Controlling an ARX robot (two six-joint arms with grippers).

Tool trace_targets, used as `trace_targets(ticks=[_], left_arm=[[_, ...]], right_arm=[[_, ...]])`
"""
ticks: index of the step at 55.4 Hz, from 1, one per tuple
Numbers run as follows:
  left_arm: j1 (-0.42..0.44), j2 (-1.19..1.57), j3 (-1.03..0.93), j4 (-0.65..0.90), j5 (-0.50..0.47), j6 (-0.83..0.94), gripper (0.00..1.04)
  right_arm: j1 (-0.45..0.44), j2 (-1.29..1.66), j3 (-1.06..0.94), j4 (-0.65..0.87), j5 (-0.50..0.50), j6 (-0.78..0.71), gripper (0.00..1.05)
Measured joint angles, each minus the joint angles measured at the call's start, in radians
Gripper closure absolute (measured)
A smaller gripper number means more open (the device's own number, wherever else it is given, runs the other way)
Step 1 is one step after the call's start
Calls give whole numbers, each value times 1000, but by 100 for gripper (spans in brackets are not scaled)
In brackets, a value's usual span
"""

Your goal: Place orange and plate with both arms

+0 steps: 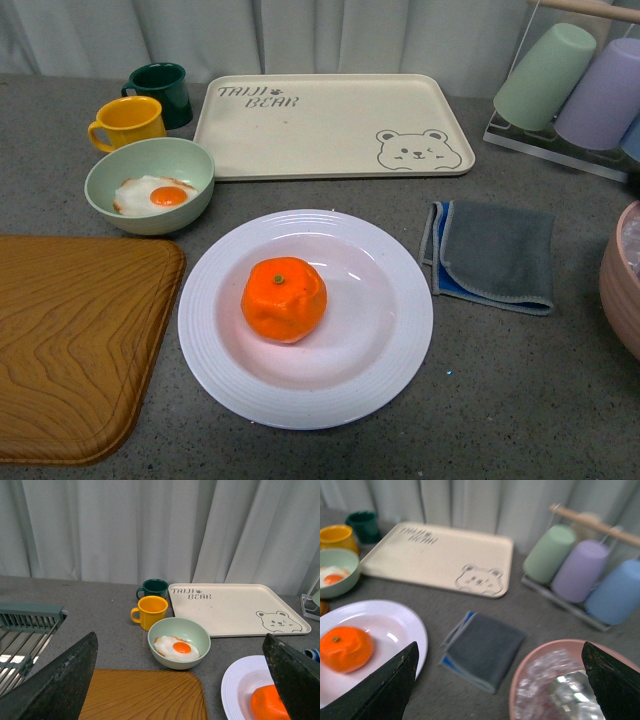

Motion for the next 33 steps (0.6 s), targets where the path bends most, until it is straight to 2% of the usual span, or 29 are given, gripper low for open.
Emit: trace_targets(ticks=[6,7,16,18,24,33], left_arm=[[0,-120,0,-156,0,0,25],[0,-130,0,-161,0,0,27],[0,-161,0,-172,0,0,68],[0,-161,0,-172,0,-3,72],[0,-162,0,-172,0,-1,48],[0,-162,0,-172,0,0,17]], right_arm=[[21,190,86,-10,-79,100,9],[22,206,95,-14,-87,109,9],[35,492,283,-110,-179,290,9],[36,532,307,-129,-194,310,9],[42,653,382,-192,-249,379,9],[49,773,456,-233,-296,472,9]])
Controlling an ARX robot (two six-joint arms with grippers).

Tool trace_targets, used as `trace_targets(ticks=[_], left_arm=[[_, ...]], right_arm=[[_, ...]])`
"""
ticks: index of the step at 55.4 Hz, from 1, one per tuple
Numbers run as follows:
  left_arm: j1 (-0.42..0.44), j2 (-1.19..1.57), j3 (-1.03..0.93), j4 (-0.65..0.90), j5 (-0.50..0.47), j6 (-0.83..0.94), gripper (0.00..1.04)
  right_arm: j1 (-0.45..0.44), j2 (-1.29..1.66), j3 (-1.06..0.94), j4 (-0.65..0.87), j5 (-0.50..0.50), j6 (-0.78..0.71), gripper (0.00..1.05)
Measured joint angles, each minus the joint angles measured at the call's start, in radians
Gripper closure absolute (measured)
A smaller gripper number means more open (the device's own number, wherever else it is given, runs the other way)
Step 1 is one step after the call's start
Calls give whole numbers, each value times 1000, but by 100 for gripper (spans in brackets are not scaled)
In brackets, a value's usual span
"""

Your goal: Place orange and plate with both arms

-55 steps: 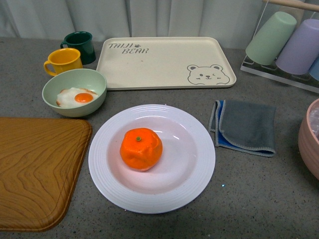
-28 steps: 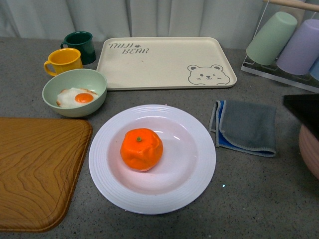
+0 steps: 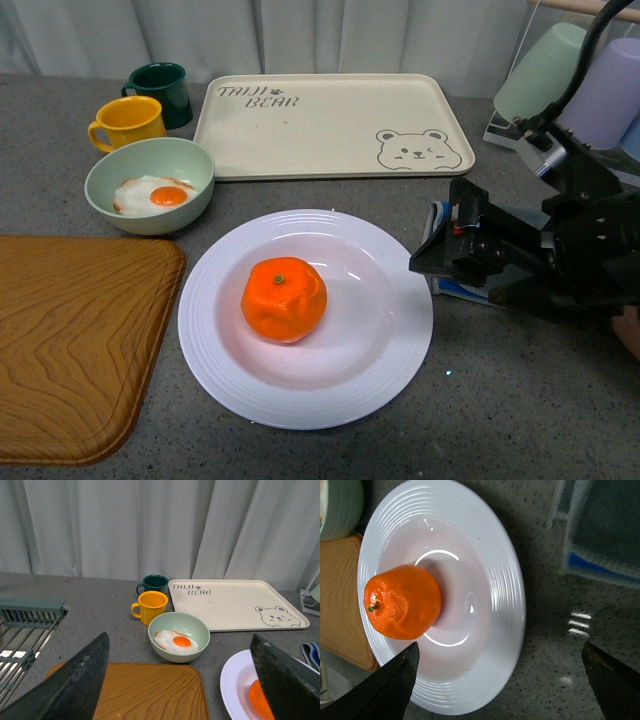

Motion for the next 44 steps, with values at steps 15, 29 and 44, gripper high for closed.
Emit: trace_targets(ticks=[15,29,44], left_arm=[[0,0,0,0,0,1,7],[0,0,0,0,0,1,7],[0,0,0,0,0,1,7]], right_arm=[[23,175,145,-40,-75,127,9],[64,246,210,-80,-78,166,37],[61,296,255,-187,-26,186,76]])
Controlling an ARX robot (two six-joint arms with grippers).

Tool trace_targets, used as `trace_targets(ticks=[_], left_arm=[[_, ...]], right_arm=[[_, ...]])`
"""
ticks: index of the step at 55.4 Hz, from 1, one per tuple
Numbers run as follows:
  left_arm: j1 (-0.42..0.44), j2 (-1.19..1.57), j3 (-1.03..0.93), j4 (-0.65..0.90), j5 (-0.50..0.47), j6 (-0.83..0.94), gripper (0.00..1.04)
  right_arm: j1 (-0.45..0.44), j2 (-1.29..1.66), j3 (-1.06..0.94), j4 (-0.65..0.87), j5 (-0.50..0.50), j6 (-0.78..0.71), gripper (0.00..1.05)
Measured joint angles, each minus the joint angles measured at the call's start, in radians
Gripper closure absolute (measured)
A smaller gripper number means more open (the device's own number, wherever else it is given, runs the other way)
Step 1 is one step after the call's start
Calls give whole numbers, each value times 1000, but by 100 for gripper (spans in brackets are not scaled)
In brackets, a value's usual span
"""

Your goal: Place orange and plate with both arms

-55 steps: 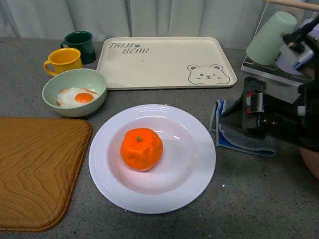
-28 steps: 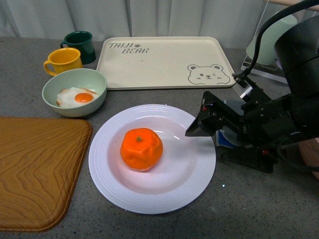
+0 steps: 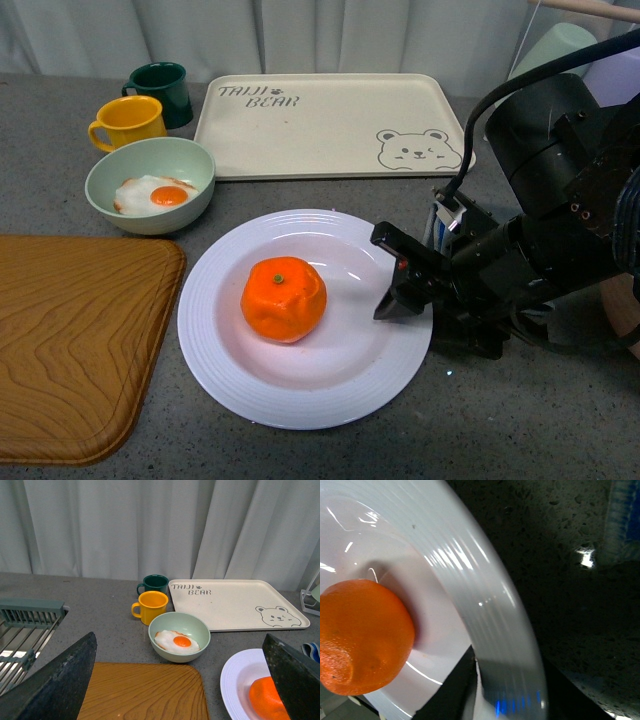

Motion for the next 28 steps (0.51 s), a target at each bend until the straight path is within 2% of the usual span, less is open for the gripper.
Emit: trace_targets(ticks=[6,20,28], left_arm=[[0,0,0,0,0,0,7],[0,0,0,0,0,0,7],[0,0,0,0,0,0,7]], right_arm=[[-10,-2,9,-10,-31,0,89],[-18,-22,6,-5,-55,0,94],[-22,-40,-39,95,-83,-3,97]])
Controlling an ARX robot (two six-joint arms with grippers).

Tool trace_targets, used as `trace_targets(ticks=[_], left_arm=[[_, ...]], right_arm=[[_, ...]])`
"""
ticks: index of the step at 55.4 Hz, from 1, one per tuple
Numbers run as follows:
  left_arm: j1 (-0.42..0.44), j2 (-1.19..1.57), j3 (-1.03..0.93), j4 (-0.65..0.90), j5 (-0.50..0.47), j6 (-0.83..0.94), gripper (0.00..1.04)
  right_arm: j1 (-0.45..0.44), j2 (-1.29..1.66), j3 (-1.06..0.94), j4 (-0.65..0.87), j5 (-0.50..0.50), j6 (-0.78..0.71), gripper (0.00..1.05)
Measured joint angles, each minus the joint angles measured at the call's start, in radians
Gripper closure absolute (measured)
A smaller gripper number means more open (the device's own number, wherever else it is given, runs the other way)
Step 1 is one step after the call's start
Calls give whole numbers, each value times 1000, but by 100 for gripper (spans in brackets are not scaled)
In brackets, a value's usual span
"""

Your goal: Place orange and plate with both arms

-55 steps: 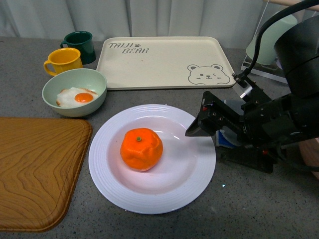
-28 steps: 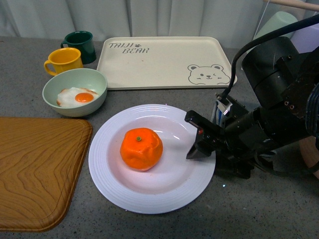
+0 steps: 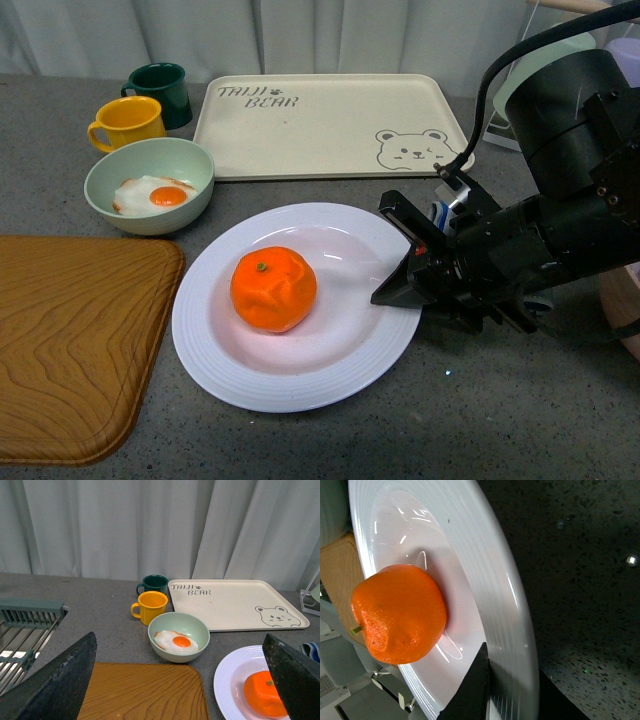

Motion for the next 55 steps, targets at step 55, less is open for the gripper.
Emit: trace_targets(ticks=[55], left_arm=[[0,0,0,0,0,0,7]], right_arm=[[-132,171,312,359,-179,254,101]])
